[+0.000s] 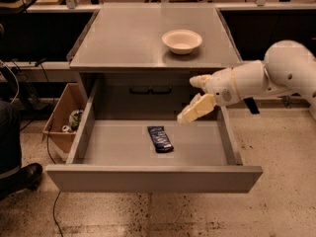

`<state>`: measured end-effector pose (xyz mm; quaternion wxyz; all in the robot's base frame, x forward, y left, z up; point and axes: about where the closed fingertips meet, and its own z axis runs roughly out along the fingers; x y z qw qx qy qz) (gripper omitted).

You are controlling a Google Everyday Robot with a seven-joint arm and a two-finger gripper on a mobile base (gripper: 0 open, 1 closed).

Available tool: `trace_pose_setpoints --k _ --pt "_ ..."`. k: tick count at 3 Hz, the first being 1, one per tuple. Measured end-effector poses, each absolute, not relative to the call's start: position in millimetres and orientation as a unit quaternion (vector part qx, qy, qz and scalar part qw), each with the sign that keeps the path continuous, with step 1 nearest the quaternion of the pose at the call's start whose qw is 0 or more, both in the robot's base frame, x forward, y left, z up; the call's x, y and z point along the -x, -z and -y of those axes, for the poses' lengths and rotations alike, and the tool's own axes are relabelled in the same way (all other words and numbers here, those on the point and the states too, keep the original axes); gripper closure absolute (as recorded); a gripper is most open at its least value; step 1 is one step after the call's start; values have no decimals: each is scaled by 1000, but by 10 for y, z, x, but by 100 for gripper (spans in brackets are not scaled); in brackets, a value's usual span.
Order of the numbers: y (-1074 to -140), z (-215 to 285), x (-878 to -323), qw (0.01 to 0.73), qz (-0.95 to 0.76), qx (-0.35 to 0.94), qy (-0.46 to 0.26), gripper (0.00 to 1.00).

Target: Place rxbar blueberry into top drawer

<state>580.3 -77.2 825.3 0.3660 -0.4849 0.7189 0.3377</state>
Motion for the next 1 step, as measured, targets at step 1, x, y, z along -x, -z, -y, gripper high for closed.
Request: trace_pose_setpoints --k 1 --pt "-8788 801 -5769 393 -709 491 -320 0"
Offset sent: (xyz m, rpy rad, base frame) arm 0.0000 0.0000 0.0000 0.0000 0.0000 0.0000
